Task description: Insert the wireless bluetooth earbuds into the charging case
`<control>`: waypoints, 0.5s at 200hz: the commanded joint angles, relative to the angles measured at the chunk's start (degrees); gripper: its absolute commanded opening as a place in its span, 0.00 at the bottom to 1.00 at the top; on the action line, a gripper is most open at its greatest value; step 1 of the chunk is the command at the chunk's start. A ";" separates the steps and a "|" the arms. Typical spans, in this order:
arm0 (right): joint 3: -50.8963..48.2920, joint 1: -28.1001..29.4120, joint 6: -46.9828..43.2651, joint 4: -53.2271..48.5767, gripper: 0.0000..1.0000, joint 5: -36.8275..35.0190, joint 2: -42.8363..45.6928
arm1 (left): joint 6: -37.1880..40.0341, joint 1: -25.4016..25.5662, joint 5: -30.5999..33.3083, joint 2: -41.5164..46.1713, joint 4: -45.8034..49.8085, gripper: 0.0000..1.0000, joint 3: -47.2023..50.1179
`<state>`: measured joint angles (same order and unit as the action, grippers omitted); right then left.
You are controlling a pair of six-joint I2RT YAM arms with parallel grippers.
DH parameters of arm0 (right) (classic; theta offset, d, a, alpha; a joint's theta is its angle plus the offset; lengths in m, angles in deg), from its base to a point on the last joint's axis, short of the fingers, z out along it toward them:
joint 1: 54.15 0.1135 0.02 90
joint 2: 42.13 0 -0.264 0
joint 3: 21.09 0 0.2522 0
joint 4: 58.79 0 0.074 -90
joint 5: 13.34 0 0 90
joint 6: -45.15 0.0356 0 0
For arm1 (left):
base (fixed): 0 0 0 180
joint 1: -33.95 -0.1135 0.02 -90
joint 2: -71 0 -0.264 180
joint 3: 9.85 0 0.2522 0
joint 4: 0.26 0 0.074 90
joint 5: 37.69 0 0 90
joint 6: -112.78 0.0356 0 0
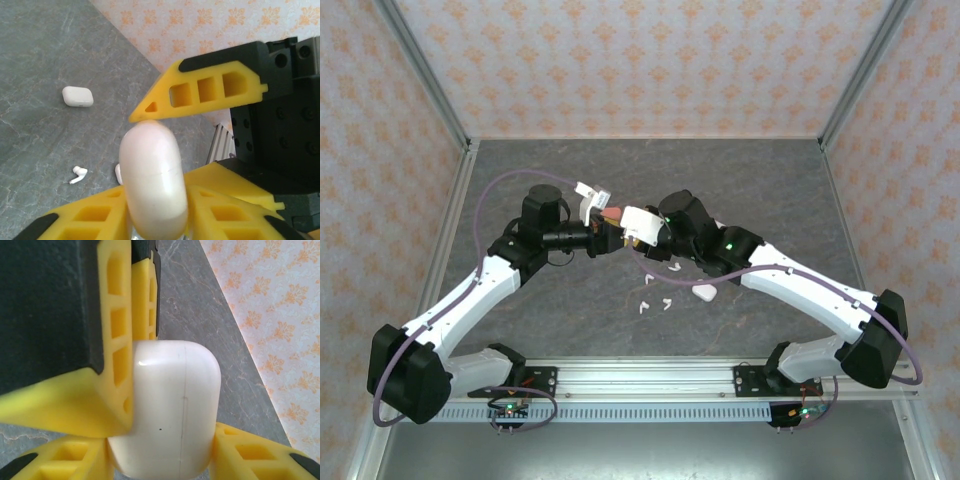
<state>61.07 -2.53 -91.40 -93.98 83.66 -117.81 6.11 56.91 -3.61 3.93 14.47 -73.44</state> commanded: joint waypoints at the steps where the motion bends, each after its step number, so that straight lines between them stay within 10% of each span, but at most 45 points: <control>1: 1.91 0.24 0.75 -1.54 0.45 1.23 0.21 | -0.30 0.91 -0.16 0.72 -4.36 0.36 -0.71; 100: 1.87 0.24 1.81 -1.61 0.45 4.65 -0.23 | 0.14 1.43 -0.07 0.01 -4.74 0.24 -0.92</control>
<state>61.13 -2.66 -90.65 -94.41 85.00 -117.81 6.07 57.28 -2.76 3.86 14.01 -73.44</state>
